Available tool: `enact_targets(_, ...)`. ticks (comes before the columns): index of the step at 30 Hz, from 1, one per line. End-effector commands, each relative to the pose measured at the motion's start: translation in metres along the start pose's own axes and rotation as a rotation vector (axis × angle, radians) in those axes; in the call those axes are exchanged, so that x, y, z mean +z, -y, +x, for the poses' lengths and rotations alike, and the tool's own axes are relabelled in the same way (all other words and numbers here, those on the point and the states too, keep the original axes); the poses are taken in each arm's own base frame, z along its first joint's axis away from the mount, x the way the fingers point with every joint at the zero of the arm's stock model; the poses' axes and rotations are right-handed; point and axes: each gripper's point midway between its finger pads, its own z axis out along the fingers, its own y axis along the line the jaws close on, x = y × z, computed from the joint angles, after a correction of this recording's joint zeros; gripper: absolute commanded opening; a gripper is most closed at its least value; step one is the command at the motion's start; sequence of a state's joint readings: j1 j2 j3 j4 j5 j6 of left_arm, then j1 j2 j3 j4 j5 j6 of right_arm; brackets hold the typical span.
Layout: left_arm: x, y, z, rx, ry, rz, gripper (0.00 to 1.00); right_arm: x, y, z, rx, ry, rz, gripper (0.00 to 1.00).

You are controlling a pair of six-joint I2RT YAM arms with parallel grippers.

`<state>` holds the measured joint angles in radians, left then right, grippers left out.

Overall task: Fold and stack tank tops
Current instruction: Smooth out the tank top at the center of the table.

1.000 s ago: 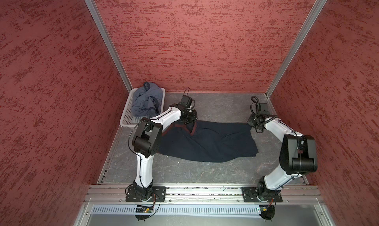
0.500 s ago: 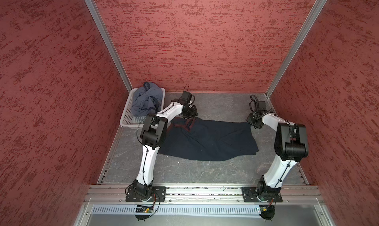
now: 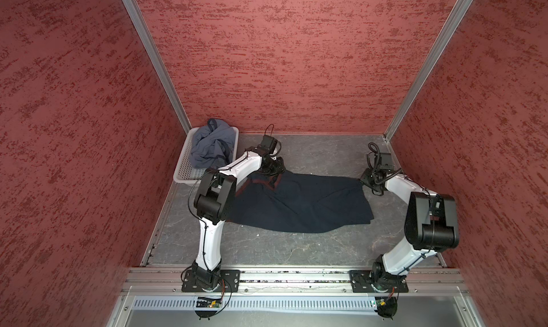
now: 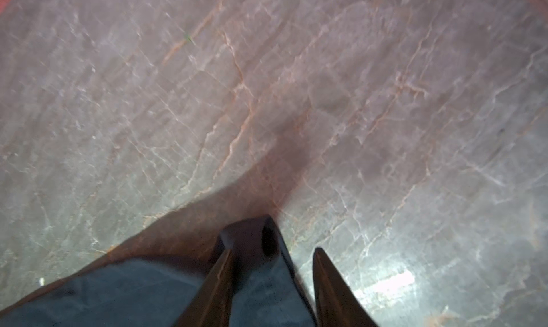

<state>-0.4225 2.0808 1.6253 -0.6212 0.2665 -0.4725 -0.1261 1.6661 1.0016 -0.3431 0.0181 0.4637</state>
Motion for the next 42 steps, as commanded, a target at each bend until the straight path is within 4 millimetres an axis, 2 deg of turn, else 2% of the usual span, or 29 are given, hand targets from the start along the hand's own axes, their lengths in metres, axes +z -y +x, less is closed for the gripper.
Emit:
enact_targets(1,0.017,-0.011,-0.001,0.018,-0.012,-0.049,0.47,-0.006,-0.005,-0.009,0.017,0.032,-0.033,0.44)
enact_targets(12,0.045,-0.007,0.005,0.052,-0.065,-0.079,0.43,-0.003,-0.003,-0.011,0.014,0.041,-0.018,0.44)
enact_targets(16,0.048,-0.004,0.005,0.055,-0.061,-0.08,0.33,-0.003,-0.007,-0.013,0.013,0.04,-0.033,0.43)
enact_targets(22,0.03,0.004,-0.006,0.058,-0.001,-0.079,0.15,-0.003,-0.006,-0.012,0.006,0.038,-0.025,0.37)
enact_targets(28,-0.004,0.017,-0.016,0.071,0.128,-0.016,0.03,0.0,-0.016,-0.029,0.018,0.041,-0.068,0.45)
enact_targets(33,-0.023,0.023,-0.021,0.061,0.2,0.052,0.02,0.025,-0.036,-0.037,0.018,-0.016,-0.139,0.39)
enact_targets(35,-0.024,0.022,-0.022,0.046,0.198,0.071,0.02,0.033,-0.038,-0.04,0.018,-0.022,-0.139,0.42)
enact_targets(39,-0.02,0.015,-0.022,0.026,0.186,0.068,0.01,0.025,-0.034,-0.054,0.03,0.017,-0.158,0.57)
enact_targets(41,-0.018,0.013,-0.022,0.021,0.182,0.068,0.01,0.02,-0.029,-0.057,0.047,0.032,-0.177,0.59)
enact_targets(42,-0.017,0.012,-0.022,0.017,0.179,0.068,0.01,0.017,-0.029,-0.057,0.049,0.035,-0.199,0.56)
